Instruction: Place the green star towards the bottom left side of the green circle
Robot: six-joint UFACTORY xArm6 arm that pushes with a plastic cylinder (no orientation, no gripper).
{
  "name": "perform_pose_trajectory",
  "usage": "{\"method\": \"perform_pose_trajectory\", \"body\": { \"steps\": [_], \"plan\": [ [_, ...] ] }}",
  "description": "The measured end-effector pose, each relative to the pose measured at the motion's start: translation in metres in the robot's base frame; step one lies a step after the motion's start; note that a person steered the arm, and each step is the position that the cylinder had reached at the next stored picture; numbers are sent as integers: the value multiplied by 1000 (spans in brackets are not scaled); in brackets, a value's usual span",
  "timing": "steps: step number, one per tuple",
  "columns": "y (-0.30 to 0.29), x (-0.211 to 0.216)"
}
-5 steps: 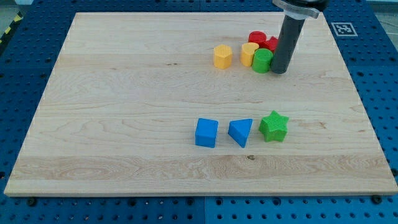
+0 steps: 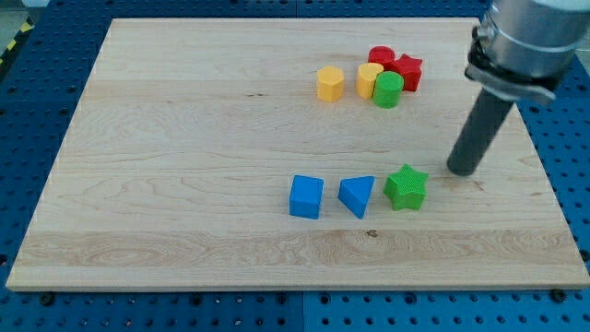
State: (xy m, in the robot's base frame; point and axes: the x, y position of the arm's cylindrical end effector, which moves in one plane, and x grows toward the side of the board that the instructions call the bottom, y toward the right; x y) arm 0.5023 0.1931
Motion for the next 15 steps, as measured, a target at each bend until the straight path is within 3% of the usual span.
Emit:
{"method": "perform_pose_trajectory", "body": {
  "steps": [2,3,8,11,12,13,15],
  "plan": [
    [-3,70],
    [-32,74],
    [-91,-27],
    [-122,-30],
    [-125,-48],
    [-110,-69],
    [-106,-70]
  ]
}}
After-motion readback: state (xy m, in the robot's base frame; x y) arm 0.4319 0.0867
